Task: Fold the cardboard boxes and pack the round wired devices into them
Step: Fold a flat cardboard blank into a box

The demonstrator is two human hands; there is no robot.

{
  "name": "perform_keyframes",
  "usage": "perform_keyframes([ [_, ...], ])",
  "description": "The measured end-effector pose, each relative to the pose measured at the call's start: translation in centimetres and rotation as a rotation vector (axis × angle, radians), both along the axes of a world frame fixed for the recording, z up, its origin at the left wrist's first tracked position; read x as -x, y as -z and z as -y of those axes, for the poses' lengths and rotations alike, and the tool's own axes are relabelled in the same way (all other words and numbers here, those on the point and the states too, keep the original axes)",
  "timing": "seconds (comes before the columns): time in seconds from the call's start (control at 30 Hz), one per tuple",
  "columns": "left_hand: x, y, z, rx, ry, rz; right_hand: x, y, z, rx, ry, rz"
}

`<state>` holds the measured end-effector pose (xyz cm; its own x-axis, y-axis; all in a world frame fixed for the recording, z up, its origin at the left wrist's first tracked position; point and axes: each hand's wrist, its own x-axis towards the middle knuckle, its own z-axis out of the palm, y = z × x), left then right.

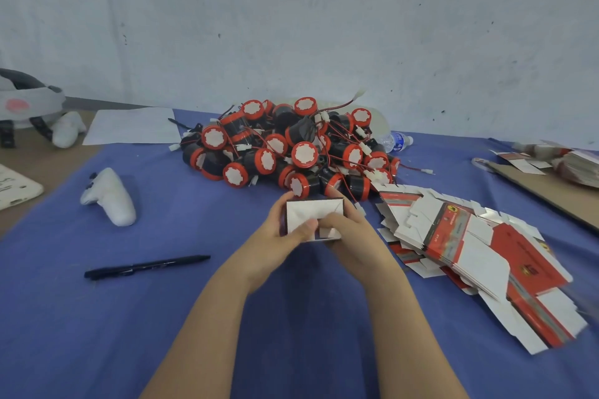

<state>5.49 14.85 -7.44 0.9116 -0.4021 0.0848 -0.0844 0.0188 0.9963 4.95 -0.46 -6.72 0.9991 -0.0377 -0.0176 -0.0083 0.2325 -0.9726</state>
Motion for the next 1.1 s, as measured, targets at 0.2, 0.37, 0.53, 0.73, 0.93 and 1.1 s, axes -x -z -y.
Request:
perform_keyframes([
  [0.2, -0.3, -0.2, 0.4, 0.098, -0.209, -0.043, 0.3, 0.0, -1.0, 0.165, -0.051, 0.078],
  [0.37, -0.7, -0.3, 0.4, 0.253, -0.329, -0.08, 0.3, 0.0, -1.9, 0.275, -0.021, 0.189],
  [0.53, -1.0, -0.2, 0.2, 0.319, -0.398, -0.086, 0.2, 0.0, -2.5, 0.405, 0.082, 0.284],
  [0.73, -1.2, -0.1, 0.2, 0.181, -0.392, 0.037, -0.3, 0.5, -2.3, 0.517, 0.151, 0.194],
  [0.93, -0.2, -0.5, 0.8, -0.095, -0.34, 0.364, 0.0, 0.4, -1.8, 0.433, 0.188, 0.174],
  [1.1, 0.3, -1.0, 0.9, -0.101, -0.32, 0.476, 0.3, -0.1, -1.5, 0.175, 0.118, 0.12],
])
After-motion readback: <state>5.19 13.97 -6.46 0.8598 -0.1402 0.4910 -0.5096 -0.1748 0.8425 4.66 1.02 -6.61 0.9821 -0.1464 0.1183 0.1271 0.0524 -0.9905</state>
